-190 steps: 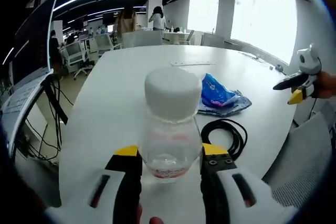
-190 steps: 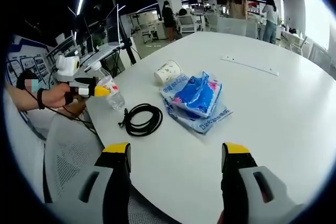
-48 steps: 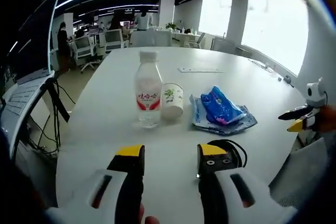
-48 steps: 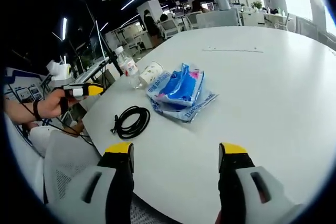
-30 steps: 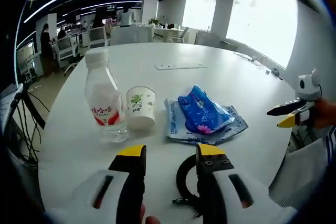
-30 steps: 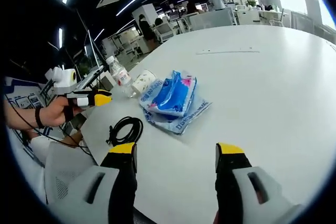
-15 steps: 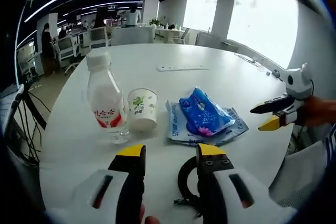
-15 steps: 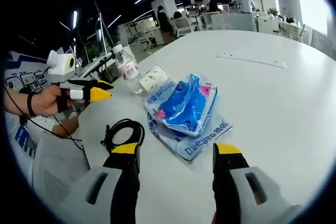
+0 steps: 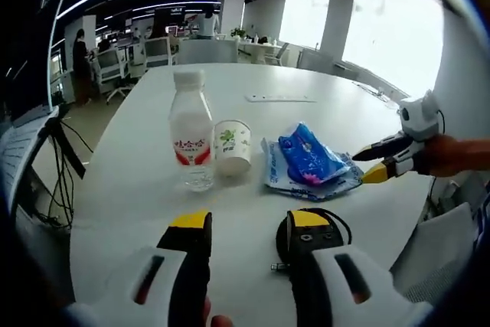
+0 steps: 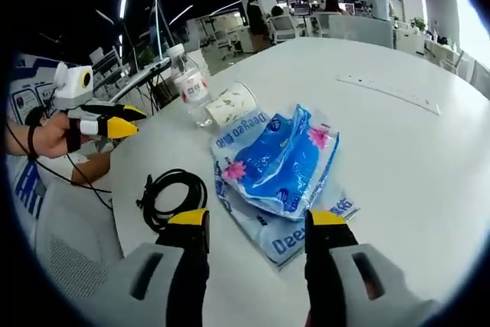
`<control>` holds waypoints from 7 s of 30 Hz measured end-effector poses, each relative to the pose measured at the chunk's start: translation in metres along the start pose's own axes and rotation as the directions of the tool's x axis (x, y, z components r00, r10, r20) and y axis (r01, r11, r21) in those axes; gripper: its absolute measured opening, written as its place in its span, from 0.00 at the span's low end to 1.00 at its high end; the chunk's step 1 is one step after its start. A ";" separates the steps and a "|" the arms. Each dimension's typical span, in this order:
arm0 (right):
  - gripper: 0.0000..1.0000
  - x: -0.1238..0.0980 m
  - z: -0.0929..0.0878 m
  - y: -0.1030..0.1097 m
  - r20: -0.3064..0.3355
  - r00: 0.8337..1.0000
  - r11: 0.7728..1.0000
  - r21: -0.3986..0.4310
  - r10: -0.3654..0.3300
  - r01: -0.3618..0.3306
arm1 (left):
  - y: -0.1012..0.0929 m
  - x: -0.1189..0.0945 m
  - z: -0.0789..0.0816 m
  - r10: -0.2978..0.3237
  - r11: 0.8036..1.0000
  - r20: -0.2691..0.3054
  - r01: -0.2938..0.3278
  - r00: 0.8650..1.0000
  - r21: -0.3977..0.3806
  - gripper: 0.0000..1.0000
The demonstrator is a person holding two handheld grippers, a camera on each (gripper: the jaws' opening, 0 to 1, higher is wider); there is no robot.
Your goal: Arrange the tabletop items into an orderly group along one side of the table until the central work area is clear of visible clutter.
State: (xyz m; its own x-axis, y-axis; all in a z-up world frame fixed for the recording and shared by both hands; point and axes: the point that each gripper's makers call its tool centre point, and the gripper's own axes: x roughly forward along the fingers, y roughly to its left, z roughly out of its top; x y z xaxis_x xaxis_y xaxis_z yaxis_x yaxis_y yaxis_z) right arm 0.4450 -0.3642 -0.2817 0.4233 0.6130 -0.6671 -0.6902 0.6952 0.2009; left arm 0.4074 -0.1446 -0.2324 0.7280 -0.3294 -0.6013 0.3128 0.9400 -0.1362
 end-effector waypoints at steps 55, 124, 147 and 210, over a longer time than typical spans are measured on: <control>0.00 -0.038 0.028 -0.061 0.091 0.979 0.981 -0.056 -0.180 0.186 | 0.022 -0.039 -0.003 0.066 0.995 0.064 -0.061 0.996 -0.075 0.38; 0.09 -0.056 -0.037 -0.107 0.020 0.957 0.947 0.154 -0.289 0.283 | 0.019 -0.044 -0.013 0.110 0.990 0.050 -0.105 0.993 -0.091 0.37; 0.10 -0.103 -0.047 -0.169 0.020 0.923 0.911 0.168 -0.384 0.376 | 0.008 -0.042 -0.014 0.112 0.989 0.042 -0.107 0.993 -0.098 0.37; 0.01 -0.120 -0.083 -0.210 -0.161 0.889 0.881 0.142 -0.430 0.452 | 0.008 -0.063 -0.005 0.183 0.976 0.074 -0.172 0.980 -0.132 0.36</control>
State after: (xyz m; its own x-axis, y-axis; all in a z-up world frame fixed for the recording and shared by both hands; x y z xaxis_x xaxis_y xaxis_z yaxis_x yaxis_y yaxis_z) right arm 0.4909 -0.6151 -0.3032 0.5781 0.1855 -0.7946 -0.3334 0.9425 -0.0226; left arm 0.3605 -0.1162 -0.1998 0.8162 -0.1576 -0.5559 0.0998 0.9861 -0.1331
